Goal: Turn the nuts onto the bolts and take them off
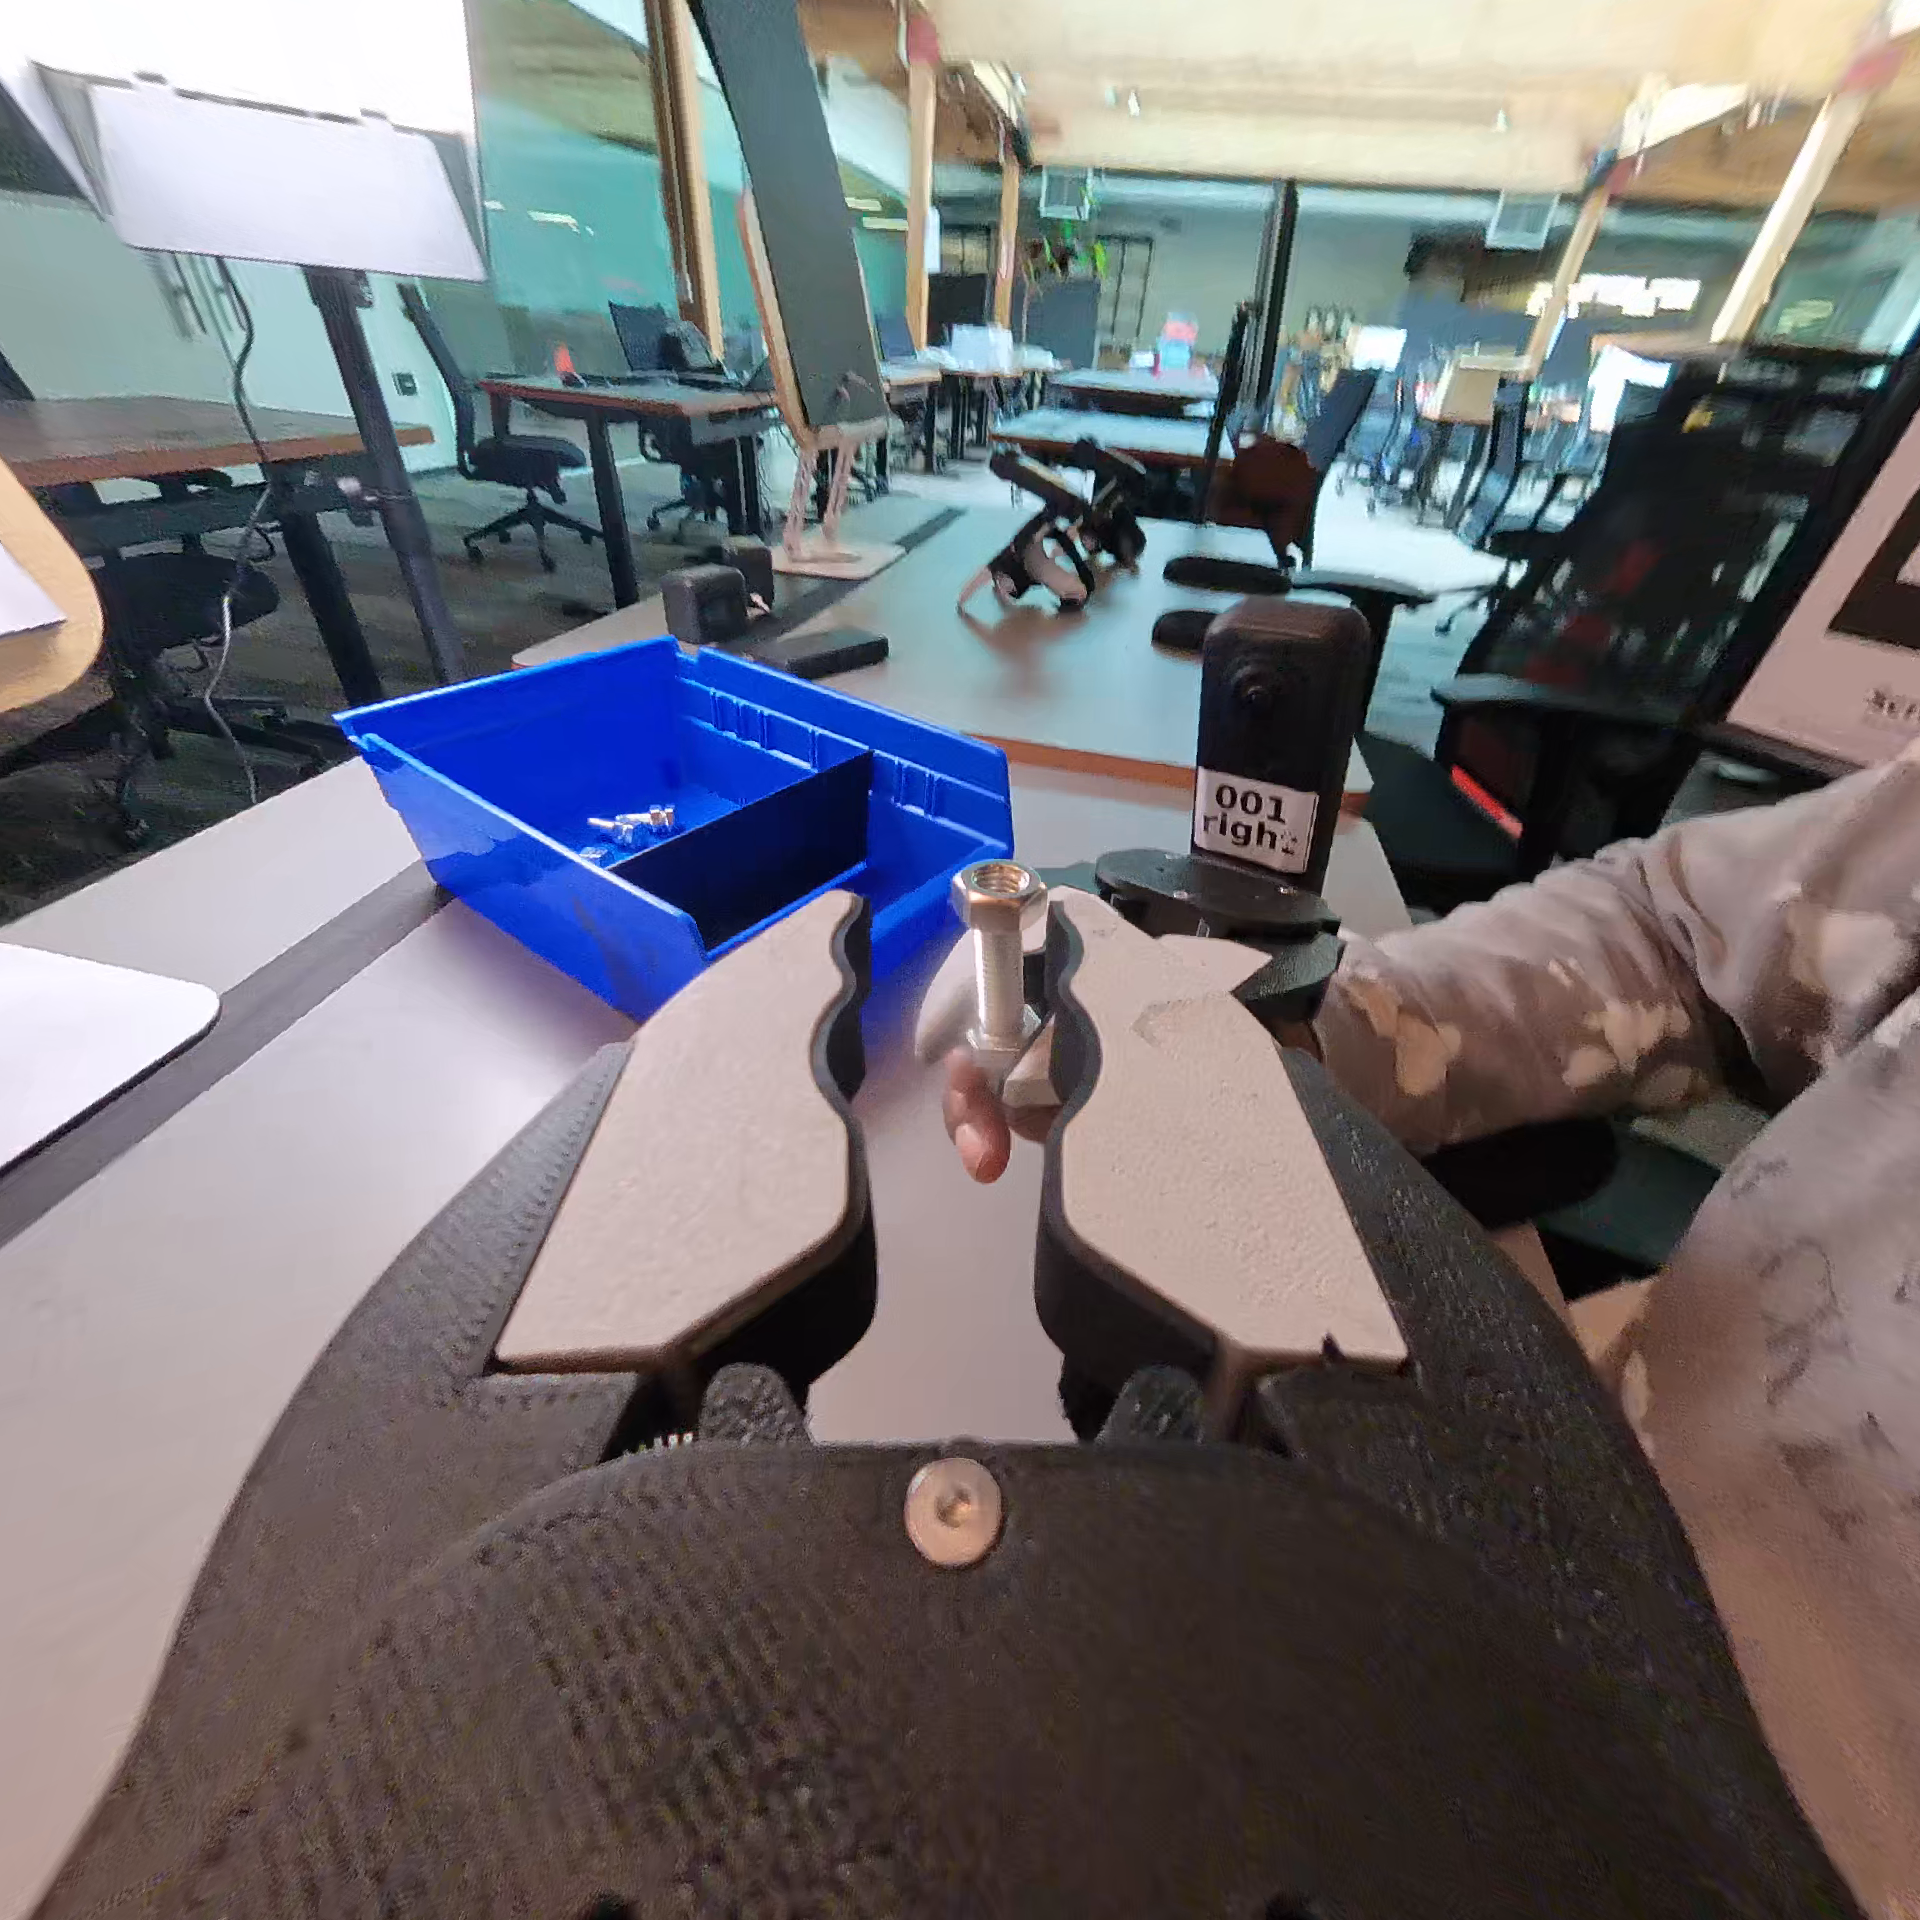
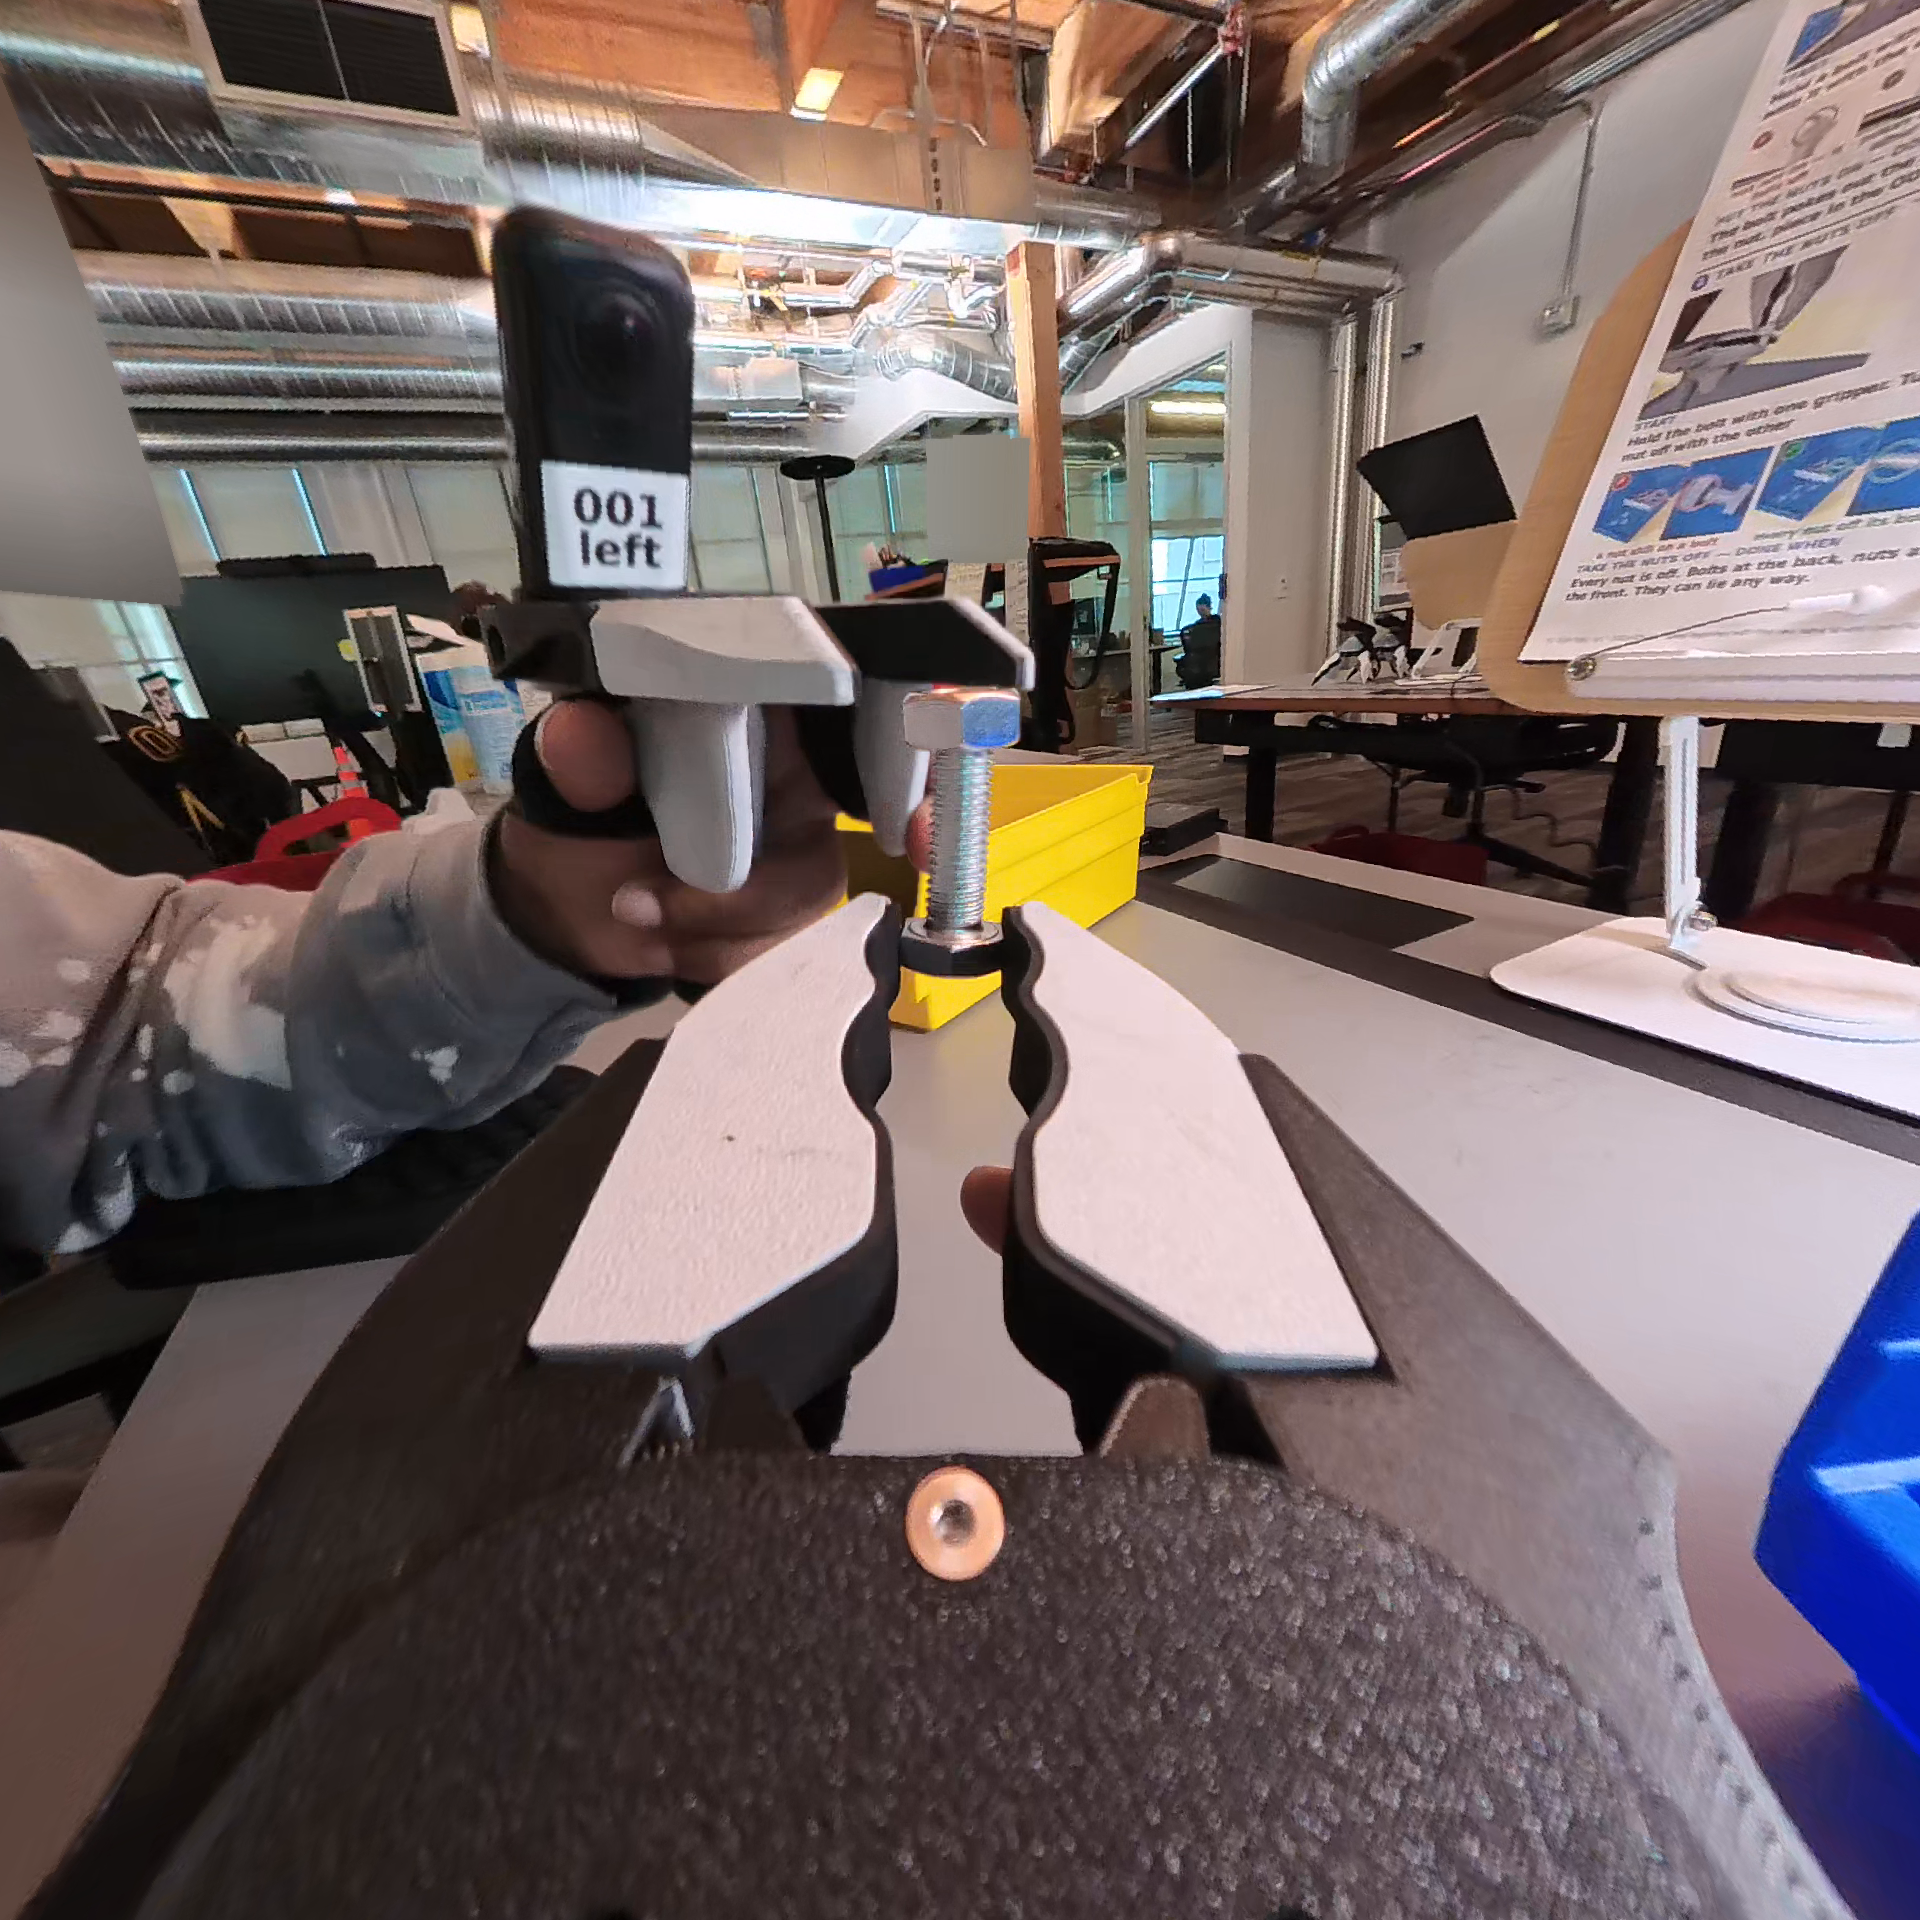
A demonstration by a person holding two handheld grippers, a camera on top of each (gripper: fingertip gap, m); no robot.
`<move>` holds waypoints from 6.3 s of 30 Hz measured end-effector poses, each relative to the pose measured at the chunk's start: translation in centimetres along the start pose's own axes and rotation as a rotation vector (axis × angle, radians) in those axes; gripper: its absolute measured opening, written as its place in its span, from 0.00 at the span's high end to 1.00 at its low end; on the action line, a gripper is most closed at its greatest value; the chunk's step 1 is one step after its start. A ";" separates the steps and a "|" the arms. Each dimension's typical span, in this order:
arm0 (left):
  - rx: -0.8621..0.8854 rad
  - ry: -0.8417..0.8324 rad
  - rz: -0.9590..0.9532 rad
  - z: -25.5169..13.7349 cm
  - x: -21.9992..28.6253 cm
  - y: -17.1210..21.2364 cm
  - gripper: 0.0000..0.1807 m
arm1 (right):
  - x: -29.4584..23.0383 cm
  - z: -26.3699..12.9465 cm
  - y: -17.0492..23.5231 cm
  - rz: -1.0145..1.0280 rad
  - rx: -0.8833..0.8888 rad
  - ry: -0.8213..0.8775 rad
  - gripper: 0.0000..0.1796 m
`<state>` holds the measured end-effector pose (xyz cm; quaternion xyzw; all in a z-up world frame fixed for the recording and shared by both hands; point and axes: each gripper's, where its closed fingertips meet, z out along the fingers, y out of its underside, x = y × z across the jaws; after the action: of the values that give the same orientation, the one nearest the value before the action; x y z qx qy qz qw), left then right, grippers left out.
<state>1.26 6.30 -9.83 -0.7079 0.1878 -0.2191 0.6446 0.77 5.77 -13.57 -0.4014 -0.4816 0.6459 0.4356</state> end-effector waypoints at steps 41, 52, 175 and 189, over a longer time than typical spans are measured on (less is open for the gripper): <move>0.088 0.152 -0.078 0.4 1.8 -0.5 0.82 | -1.3 -0.2 -0.9 -0.029 0.045 -0.054 0.90; 0.057 0.138 -0.054 0.8 2.0 0.2 0.90 | -1.4 -0.1 -0.3 -0.086 0.010 -0.045 0.90; -0.748 0.666 0.393 -5.9 8.1 7.4 0.90 | -10.5 -1.4 7.3 -0.022 -0.387 -0.681 0.90; -0.614 0.554 0.285 -6.1 6.9 8.6 0.92 | -9.9 -1.1 8.4 -0.019 -0.455 -0.639 0.90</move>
<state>3.82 -3.37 -17.52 -0.7482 0.5058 -0.2438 0.3534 3.28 -4.60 -20.99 -0.2619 -0.7276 0.6110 0.1694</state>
